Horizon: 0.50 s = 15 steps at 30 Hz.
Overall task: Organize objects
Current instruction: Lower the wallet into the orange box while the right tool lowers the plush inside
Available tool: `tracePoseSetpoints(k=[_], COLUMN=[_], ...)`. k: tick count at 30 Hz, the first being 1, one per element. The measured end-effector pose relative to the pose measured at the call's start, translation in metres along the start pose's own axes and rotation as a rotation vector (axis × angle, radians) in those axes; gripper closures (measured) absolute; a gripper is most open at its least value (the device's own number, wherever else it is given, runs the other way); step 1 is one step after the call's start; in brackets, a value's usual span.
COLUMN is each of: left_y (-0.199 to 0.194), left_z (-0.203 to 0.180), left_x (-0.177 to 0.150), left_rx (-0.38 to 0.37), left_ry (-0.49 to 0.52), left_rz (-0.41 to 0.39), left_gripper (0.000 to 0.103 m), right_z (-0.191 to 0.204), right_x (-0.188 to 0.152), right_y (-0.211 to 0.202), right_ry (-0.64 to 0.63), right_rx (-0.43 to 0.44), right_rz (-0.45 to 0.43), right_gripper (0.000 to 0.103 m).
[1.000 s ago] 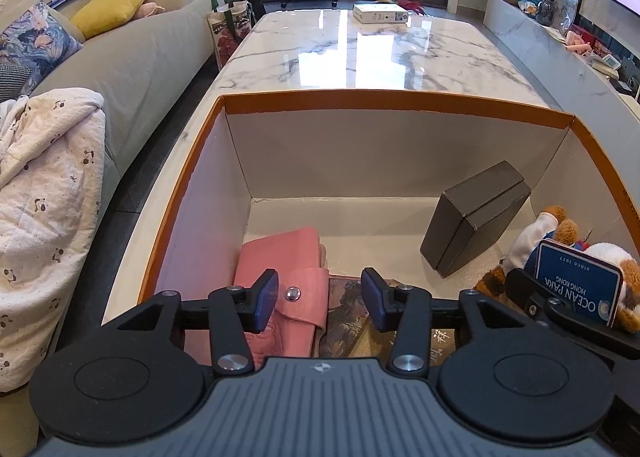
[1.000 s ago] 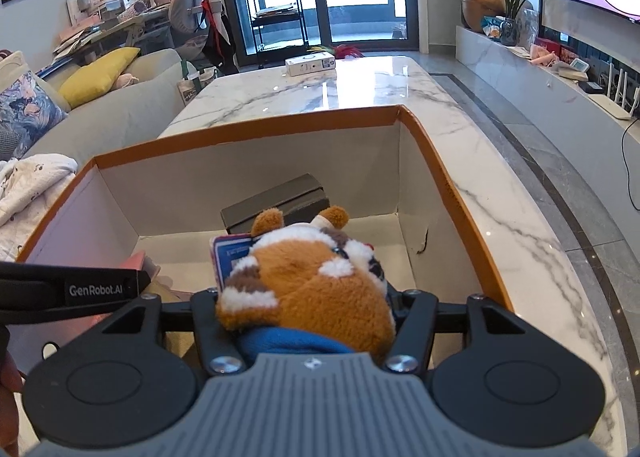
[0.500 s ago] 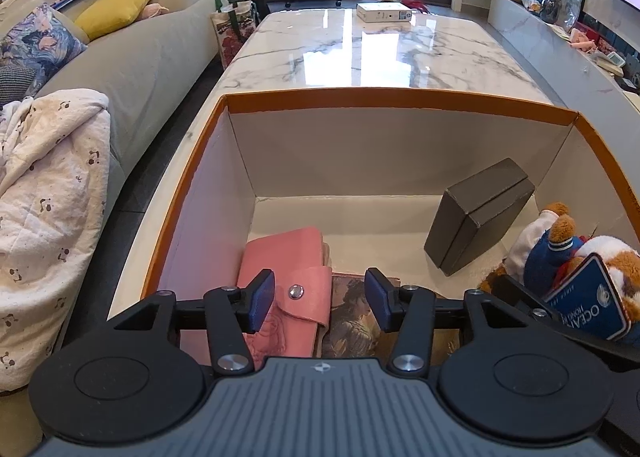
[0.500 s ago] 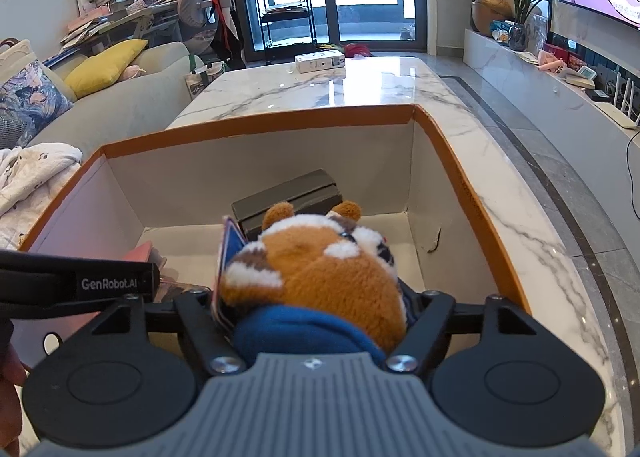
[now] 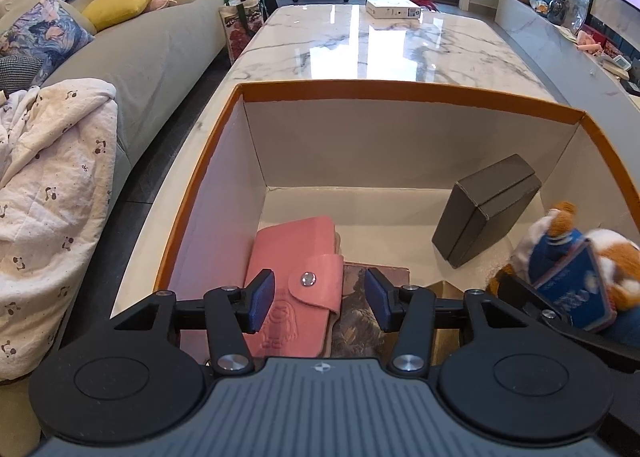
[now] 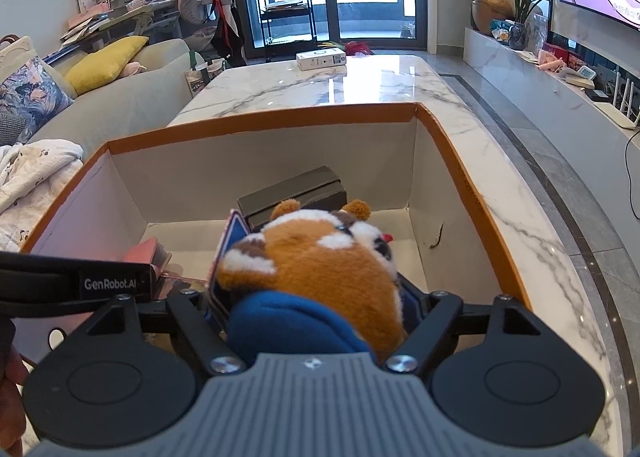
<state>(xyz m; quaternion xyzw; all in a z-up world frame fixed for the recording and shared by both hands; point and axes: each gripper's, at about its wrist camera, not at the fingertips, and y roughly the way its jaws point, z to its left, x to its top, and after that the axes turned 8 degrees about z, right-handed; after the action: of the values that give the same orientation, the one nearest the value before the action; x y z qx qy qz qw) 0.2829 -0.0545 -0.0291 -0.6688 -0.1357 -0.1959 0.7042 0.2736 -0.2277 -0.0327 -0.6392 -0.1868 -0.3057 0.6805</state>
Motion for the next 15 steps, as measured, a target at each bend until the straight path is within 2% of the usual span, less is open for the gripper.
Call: tracePoseSetpoints(k=[8,13,15], left_y=[-0.006,-0.013,-0.018], left_z=[0.0,0.004,0.005], left_x=[-0.005,-0.006,-0.006], left_rx=[-0.003,-0.03,-0.02], left_ry=[0.006,-0.008,-0.01], left_rz=[-0.007,-0.021,-0.034], left_gripper=[0.047,0.047,0.042], right_z=[0.001,0.0,-0.002], right_x=[-0.004,-0.003,-0.002], right_y=[-0.006,-0.013,-0.018], right_ry=[0.003,0.014,0.013], right_rx=[0.003,0.022,0.041], right_rz=[0.011,0.006,0.0], right_gripper=[0.022,0.022,0.021])
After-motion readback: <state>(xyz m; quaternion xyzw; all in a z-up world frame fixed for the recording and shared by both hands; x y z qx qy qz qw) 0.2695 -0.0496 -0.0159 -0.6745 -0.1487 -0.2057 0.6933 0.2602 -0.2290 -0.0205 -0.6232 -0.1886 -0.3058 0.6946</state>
